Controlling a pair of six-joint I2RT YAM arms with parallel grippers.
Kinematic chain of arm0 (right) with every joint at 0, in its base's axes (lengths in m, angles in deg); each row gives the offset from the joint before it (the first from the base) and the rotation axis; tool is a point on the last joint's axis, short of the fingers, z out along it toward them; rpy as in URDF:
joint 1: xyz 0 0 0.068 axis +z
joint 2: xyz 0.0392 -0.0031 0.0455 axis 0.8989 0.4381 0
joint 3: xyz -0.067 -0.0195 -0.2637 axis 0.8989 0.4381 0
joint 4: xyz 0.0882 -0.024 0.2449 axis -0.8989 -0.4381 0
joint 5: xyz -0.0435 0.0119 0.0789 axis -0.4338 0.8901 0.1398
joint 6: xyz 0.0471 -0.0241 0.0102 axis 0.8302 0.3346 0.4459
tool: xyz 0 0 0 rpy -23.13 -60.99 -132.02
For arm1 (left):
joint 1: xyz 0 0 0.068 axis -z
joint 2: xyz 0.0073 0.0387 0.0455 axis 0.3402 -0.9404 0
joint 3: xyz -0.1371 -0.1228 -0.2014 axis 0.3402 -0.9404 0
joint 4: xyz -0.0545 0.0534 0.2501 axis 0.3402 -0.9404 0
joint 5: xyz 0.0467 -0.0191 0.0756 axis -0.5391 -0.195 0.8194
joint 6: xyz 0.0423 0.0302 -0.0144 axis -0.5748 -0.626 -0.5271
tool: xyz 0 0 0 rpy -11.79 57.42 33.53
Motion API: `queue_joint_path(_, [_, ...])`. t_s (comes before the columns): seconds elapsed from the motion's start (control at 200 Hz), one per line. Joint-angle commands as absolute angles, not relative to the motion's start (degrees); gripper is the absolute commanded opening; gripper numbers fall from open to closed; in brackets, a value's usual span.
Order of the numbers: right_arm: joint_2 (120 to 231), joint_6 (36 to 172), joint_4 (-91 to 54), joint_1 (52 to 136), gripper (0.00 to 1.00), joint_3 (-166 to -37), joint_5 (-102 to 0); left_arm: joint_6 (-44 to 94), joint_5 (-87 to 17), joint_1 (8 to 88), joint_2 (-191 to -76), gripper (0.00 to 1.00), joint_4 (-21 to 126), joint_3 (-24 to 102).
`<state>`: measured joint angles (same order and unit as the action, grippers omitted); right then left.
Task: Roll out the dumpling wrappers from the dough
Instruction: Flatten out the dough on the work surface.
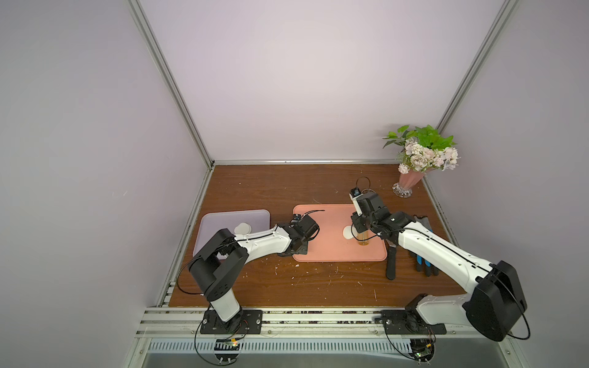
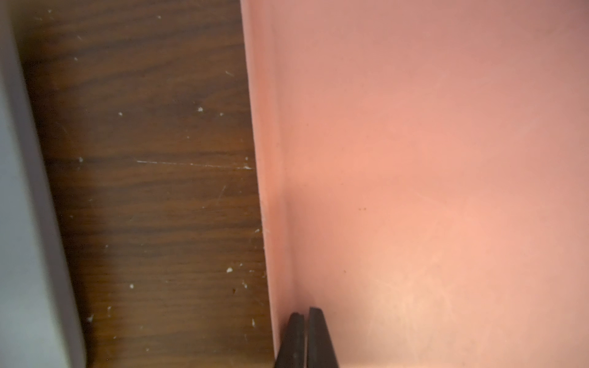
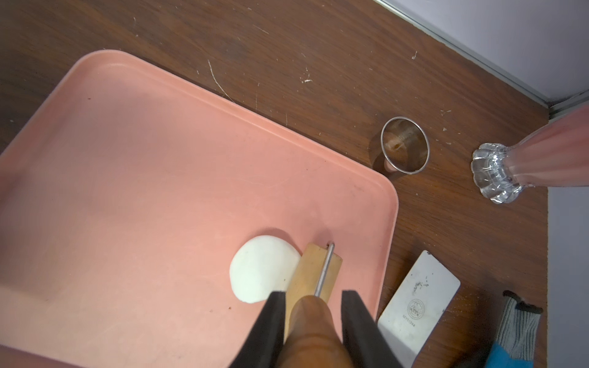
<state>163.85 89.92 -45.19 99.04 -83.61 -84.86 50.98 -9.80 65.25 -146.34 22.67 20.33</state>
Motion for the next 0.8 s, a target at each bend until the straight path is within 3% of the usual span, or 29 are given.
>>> queue_joint_path(0.0, [160.0,90.0,-47.3,98.6,0.0,-88.3,-87.6,50.9,-8.7,64.2,-148.0,0.0,18.1,19.0])
queue_joint_path(0.365, [162.8,89.0,-40.5,98.6,0.0,-87.5,-77.9,51.3,-9.1,64.3,-148.2,0.0,18.2,19.4])
queue_joint_path(0.796, [170.4,93.5,-35.3,99.4,0.0,-77.4,-70.7,51.1,-9.1,64.3,-148.6,0.0,18.4,19.2])
